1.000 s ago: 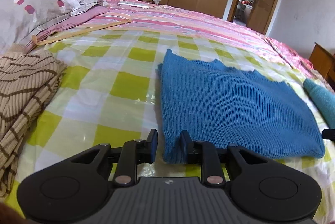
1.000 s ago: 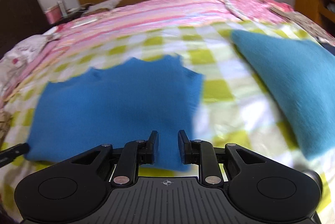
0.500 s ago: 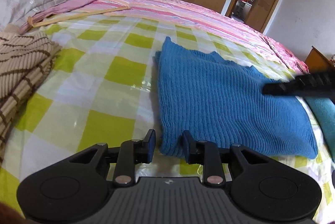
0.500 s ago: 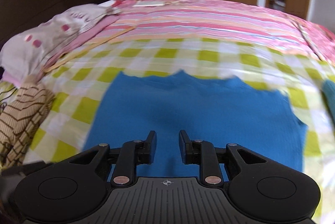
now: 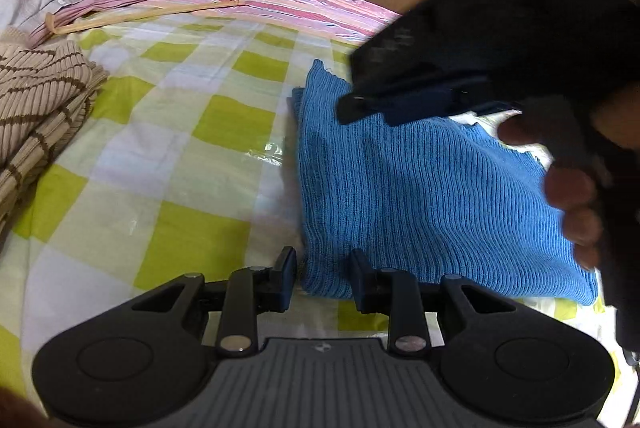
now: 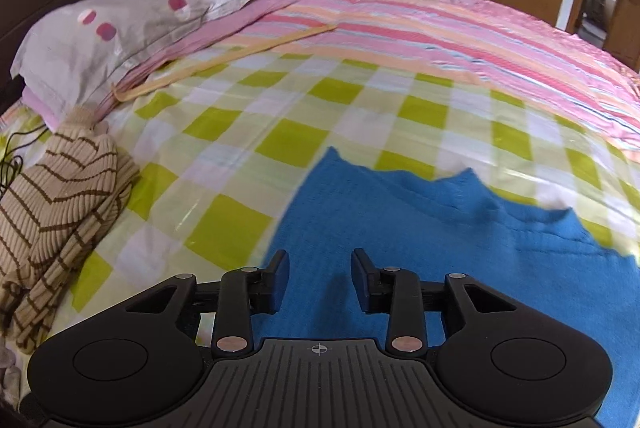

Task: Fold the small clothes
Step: 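Move the right gripper to the sweater's side edge and grasp it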

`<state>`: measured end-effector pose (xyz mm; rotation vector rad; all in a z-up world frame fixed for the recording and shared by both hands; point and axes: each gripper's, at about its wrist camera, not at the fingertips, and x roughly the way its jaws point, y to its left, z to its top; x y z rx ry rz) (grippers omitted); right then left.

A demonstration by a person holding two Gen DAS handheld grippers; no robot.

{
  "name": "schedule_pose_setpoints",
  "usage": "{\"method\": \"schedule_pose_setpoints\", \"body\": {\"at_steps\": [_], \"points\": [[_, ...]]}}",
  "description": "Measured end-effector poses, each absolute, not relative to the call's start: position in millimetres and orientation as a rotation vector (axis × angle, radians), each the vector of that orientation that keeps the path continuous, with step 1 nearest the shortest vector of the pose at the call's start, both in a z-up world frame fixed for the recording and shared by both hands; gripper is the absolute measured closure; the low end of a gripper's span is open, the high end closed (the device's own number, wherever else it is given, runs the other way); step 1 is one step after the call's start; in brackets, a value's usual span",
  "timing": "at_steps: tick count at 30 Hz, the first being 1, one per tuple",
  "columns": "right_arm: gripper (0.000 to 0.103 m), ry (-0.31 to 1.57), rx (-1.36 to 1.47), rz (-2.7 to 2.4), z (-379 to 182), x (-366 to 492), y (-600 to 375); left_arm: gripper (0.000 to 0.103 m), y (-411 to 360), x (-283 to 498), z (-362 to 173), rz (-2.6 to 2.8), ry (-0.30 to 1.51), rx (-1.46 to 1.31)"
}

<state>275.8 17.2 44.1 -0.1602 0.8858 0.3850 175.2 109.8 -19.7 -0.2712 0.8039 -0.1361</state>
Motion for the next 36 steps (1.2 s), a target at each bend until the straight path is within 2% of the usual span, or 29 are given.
{"method": "schedule_pose_setpoints", "body": {"at_steps": [14, 20, 28, 32, 34, 36], "points": [[0.065, 0.940, -0.281, 0.349, 23.1, 299.5, 56.6, 0.068, 113.7, 179.6, -22.4, -0.143, 0.804, -0.282], [0.056, 0.947, -0.334, 0.355, 16.1, 299.0, 68.4, 0.068, 114.7, 179.8, -22.9, -0.142, 0.804, -0.282], [0.052, 0.927, -0.459, 0.350, 5.3, 297.8, 83.4, 0.068, 114.7, 180.1, -24.2, -0.140, 0.800, -0.272], [0.058, 0.926, -0.466, 0.351, 5.0, 298.7, 82.3, 0.068, 113.9, 179.3, -24.5, -0.139, 0.798, -0.267], [0.065, 0.920, -0.472, 0.344, 5.1, 298.3, 81.1, 0.068, 113.5, 178.3, -24.2, -0.139, 0.796, -0.264], [0.077, 0.912, -0.492, 0.335, 4.9, 297.8, 80.0, 0.068, 112.1, 177.2, -24.0, -0.138, 0.795, -0.258]]}}
